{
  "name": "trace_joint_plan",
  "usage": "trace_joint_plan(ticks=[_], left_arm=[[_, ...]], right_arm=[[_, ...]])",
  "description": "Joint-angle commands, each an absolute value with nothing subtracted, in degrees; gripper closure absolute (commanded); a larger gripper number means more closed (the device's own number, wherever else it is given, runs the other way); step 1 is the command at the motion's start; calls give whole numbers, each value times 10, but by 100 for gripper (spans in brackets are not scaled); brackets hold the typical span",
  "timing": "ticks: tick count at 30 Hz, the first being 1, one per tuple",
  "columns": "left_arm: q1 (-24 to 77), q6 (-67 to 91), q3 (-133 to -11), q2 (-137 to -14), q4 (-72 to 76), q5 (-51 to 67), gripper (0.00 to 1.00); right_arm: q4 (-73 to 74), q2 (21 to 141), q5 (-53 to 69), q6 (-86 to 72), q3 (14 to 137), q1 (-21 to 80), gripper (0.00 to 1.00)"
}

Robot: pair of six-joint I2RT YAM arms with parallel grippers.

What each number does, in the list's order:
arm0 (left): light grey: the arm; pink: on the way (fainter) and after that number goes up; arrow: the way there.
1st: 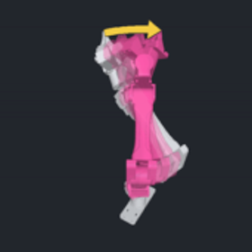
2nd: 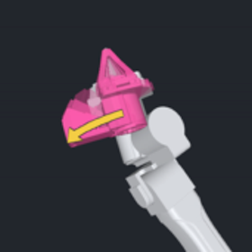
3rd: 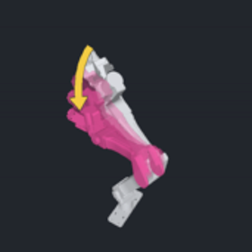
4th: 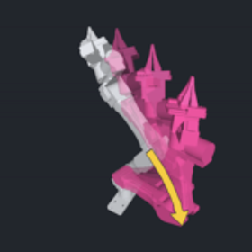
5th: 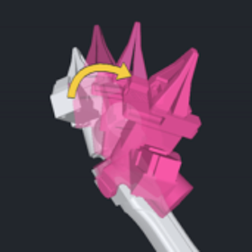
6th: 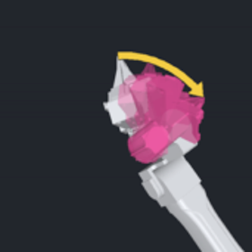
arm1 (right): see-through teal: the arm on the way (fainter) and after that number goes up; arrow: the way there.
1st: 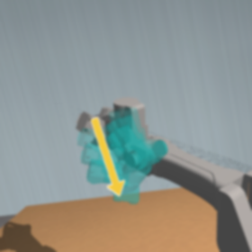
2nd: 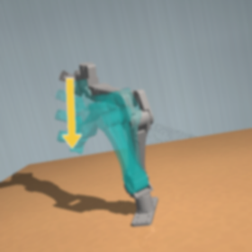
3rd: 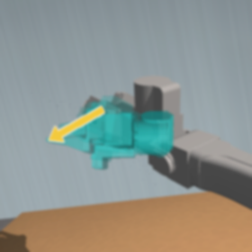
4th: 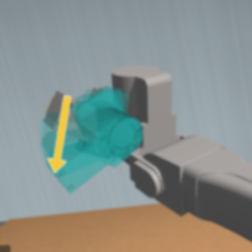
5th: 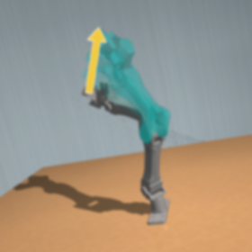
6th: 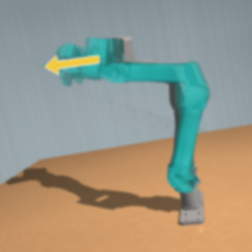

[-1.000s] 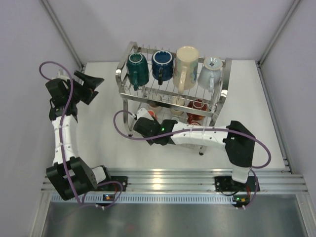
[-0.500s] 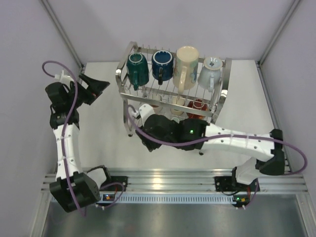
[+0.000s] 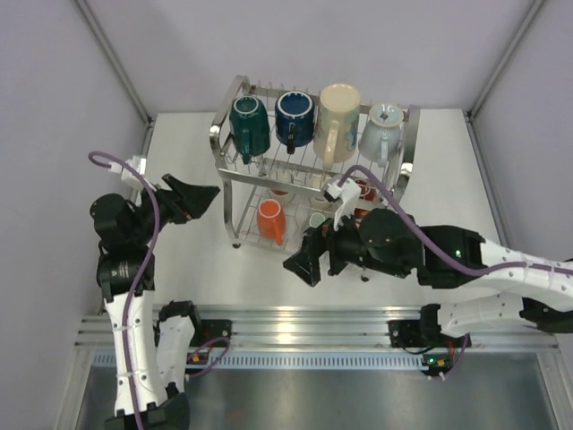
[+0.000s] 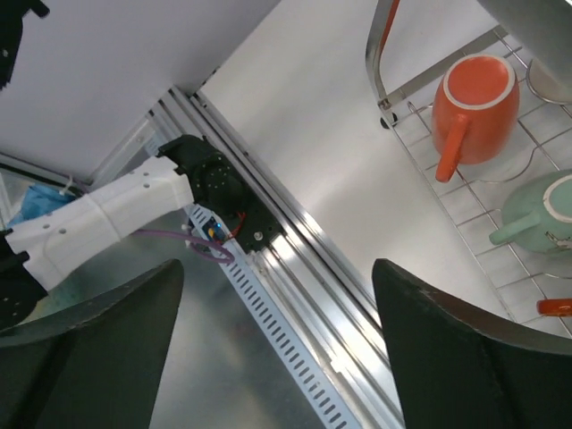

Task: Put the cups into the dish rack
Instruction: Place the cup upside down on the dish rack

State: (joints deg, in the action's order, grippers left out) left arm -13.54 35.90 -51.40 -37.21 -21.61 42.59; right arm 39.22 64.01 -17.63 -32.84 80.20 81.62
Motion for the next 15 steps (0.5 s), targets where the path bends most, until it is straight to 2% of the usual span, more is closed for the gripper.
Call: trace_joint_plan(ticks=[1, 3, 6, 11, 12, 14, 15], left_arm=[[-115, 324, -538, -359, -274, 419, 13], [-99, 323, -544, -349, -287, 417, 14], [-82, 327, -548, -334, -299, 428, 14], [-55, 338, -532, -314, -298, 440, 15], [-52, 338, -527, -310, -299, 441, 14], [-51, 336, -524, -304, -298, 439, 14], [-48, 334, -525, -304, -298, 443, 14]], right_arm=[[348, 592, -218, -358, 785, 834, 7], [347, 564, -247, -368, 774, 843, 2], [366, 543, -285, -389, 772, 864, 0], [529, 562, -435, -444, 837, 944, 1], [560, 573, -507, -480, 845, 967, 1], [666, 584, -575, -536, 877, 1015, 0], [711, 598, -604, -614, 890, 1055, 1]])
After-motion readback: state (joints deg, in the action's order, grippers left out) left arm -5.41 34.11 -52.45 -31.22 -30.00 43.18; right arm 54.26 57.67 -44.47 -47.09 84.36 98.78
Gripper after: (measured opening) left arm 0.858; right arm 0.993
